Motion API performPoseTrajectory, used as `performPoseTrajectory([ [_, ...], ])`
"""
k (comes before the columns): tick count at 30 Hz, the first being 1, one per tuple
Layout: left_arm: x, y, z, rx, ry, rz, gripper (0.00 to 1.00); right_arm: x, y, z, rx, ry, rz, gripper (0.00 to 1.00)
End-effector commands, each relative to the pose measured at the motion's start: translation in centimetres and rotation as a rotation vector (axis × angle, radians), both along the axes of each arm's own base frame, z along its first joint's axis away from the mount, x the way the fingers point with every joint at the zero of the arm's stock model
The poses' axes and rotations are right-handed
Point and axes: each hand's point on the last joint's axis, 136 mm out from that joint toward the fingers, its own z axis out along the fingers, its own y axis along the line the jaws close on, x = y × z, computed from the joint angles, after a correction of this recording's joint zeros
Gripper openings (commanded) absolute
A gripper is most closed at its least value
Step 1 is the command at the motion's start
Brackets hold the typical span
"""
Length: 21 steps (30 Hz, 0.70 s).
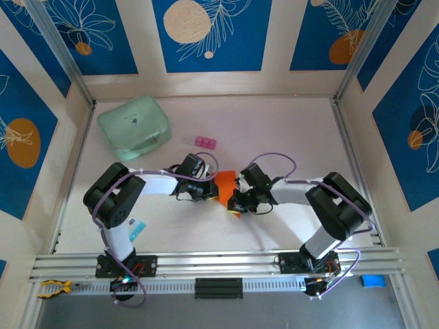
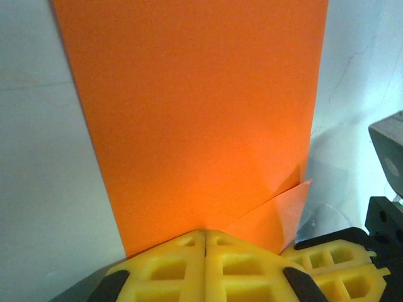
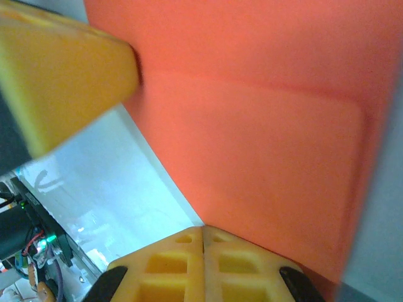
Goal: Fold a paper plane with a square sheet of paper (pick it up from the middle)
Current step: Third fold the triangle at the center of the table.
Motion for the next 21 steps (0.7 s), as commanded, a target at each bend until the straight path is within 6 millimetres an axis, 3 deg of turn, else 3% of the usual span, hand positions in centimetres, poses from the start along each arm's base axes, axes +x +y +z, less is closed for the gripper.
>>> performPoseTrajectory([
  [1, -0.8, 1.6, -2.1, 0.065, 0.058, 0.029, 0.05, -1.9, -1.7, -0.6, -0.023, 0.061, -0.018, 0.00],
  [9, -1.2, 1.3, -1.7, 0.027, 0.074, 0.037, 0.05, -1.7, -3.2, 1.3, 0.022, 0.002, -0.069, 0.03],
  [15, -1.7, 0.7, 0.9, -0.014, 0.031, 0.046, 0.10, 0.1, -5.8, 2.3, -0.115, -0.089, -0.154, 0.09],
  [21, -0.7, 2.0, 3.0, 0.054, -0.052, 0.050, 0.21, 1.4, -5.5, 3.7, -0.096, -0.139, -0.134, 0.27],
])
